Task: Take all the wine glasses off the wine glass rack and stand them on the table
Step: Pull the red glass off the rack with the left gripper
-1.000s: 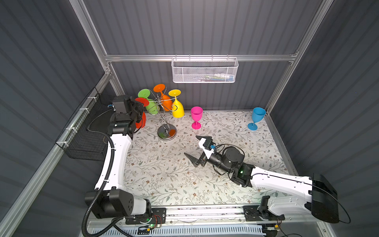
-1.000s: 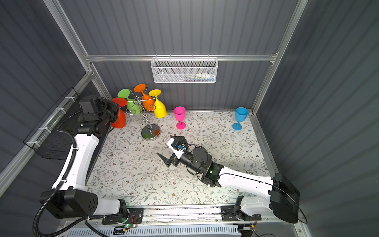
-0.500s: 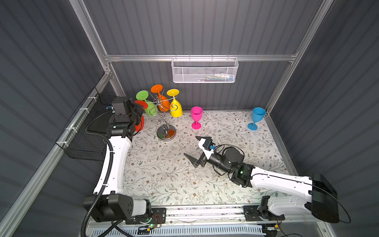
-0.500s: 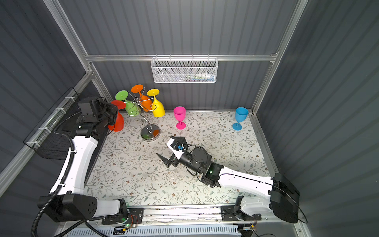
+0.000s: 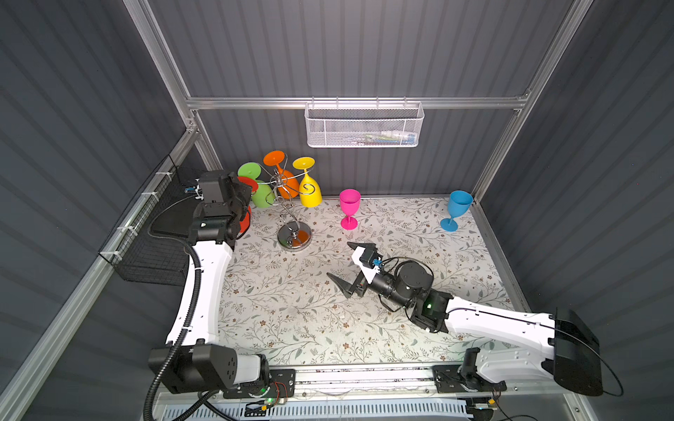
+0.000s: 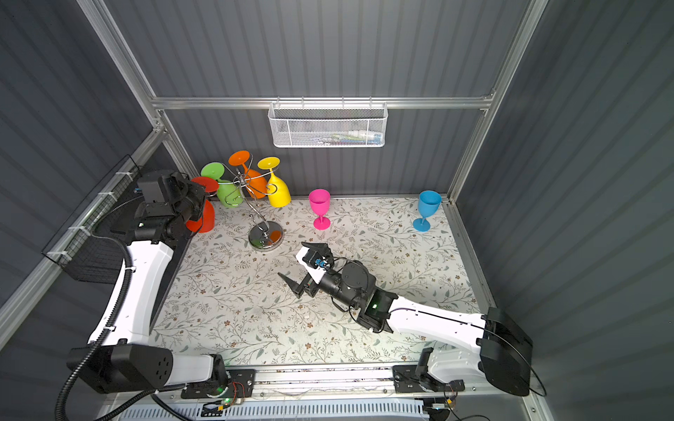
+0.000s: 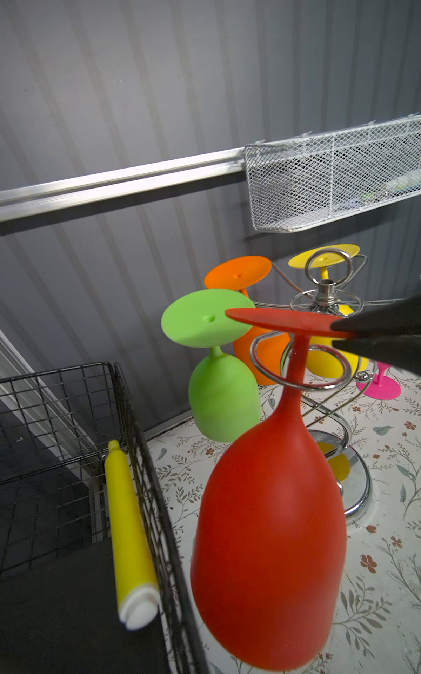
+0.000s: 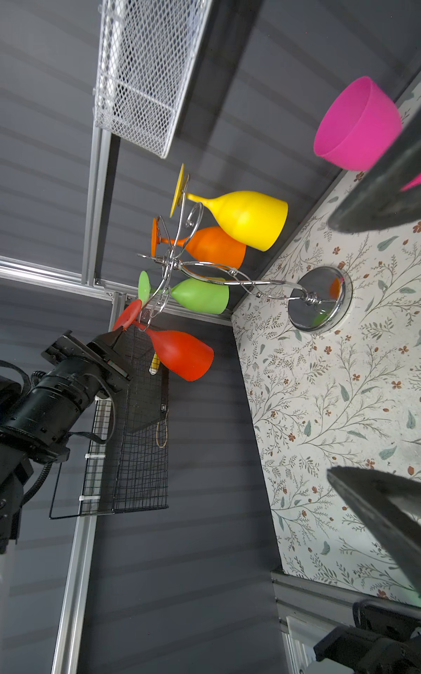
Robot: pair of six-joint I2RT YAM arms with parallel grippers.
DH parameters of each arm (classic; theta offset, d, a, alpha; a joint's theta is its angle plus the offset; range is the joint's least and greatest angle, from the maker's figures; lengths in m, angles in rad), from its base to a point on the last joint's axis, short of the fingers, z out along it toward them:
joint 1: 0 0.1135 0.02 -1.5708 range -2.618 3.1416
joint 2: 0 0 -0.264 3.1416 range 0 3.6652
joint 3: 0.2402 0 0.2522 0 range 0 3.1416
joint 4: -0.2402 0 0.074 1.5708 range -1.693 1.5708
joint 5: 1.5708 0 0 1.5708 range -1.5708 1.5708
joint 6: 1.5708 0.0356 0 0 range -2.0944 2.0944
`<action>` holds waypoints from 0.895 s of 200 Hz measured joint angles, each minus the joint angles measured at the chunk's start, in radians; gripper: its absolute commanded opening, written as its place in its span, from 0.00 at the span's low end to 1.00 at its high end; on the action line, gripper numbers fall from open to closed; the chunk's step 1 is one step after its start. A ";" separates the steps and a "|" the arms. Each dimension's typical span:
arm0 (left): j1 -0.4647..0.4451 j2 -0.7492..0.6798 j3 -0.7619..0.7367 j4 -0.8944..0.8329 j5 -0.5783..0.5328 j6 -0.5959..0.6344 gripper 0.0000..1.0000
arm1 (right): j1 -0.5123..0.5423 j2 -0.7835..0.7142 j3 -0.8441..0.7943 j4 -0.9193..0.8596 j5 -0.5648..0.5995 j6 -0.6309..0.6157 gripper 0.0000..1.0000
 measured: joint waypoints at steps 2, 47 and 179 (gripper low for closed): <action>0.000 0.001 0.000 0.002 0.000 0.000 0.00 | 0.000 0.000 0.000 0.000 0.000 0.000 0.99; 0.002 0.050 0.021 0.068 0.031 -0.001 0.00 | 0.000 0.000 0.000 0.000 0.000 -0.005 0.99; 0.002 0.057 0.000 0.126 0.245 -0.047 0.00 | 0.006 0.006 0.000 -0.003 -0.001 -0.003 0.99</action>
